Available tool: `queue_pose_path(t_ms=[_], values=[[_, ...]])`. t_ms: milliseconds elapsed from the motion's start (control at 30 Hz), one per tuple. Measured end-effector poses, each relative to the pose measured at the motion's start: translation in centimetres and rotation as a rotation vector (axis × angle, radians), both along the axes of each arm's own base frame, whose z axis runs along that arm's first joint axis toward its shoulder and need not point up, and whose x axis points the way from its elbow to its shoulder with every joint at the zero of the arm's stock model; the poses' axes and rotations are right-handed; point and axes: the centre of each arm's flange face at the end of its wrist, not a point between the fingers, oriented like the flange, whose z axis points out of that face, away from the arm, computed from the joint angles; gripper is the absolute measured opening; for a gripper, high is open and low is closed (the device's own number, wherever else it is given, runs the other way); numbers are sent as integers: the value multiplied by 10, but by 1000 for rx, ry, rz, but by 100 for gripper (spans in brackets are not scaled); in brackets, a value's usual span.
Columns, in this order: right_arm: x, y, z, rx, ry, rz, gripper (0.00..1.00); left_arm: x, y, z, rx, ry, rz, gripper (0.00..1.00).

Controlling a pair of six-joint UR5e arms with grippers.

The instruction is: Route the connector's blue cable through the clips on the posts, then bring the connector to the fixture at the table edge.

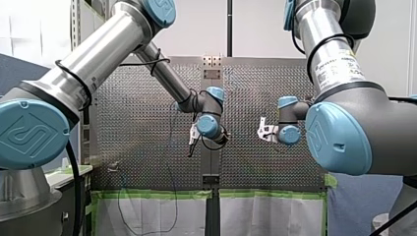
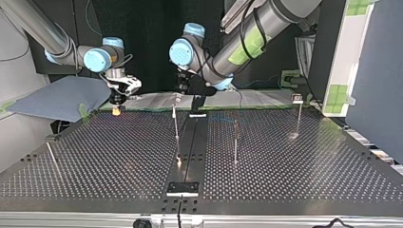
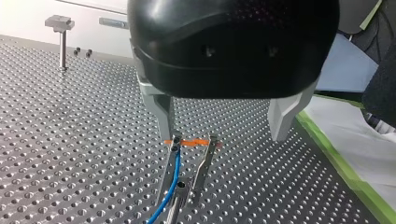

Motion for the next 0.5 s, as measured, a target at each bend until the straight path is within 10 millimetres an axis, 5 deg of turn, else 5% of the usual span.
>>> queue_pose_path(t_ms=[500], values=[[-1, -1, 0, 1, -1, -1, 0, -30, 13, 35, -85, -73, 31, 100]])
